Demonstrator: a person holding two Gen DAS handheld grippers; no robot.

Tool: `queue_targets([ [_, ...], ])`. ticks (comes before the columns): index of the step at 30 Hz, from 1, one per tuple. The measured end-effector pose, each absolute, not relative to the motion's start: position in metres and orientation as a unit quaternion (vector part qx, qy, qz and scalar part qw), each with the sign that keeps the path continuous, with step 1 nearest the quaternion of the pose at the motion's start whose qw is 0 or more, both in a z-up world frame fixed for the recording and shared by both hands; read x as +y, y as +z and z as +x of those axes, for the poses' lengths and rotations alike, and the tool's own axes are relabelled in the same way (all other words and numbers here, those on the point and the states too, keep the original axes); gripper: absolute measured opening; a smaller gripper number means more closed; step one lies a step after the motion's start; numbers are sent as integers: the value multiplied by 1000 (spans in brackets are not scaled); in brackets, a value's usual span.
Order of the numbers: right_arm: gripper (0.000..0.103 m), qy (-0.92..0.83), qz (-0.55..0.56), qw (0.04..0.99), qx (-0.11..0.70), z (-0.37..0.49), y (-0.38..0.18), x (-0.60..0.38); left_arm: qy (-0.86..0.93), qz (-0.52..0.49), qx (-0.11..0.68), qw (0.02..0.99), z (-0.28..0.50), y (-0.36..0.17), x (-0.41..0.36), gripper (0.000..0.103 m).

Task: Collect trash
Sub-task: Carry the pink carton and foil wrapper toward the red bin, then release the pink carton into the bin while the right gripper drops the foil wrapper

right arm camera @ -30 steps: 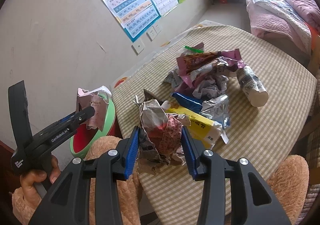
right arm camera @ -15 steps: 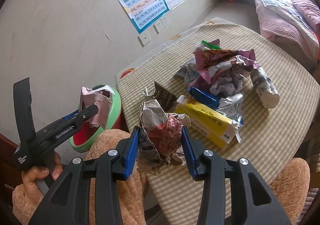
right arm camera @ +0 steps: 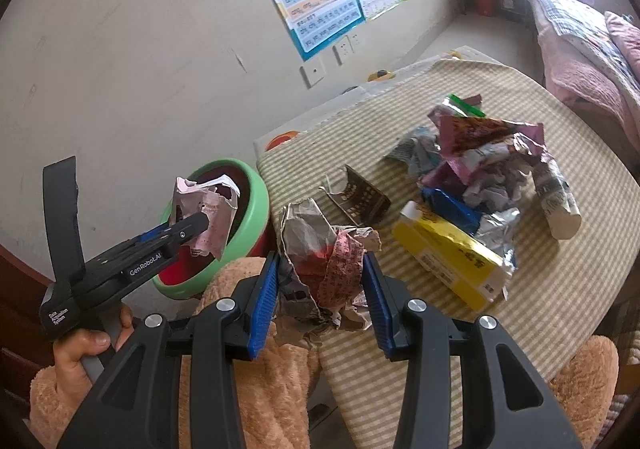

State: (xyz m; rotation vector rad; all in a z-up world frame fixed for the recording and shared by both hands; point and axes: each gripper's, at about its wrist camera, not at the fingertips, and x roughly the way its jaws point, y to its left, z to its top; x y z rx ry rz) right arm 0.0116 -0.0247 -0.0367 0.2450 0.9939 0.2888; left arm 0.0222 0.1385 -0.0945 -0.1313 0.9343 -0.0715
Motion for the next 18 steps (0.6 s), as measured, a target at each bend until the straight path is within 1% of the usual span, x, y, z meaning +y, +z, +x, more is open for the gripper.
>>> queue_targets([
  [9,40,165,98,863,468,29,-32,3,8,-70,447,892,20,-98,170,46],
  [18,40,205,68,859,465,54,-32,54,61,-84,455,884,18,-111,214,46],
])
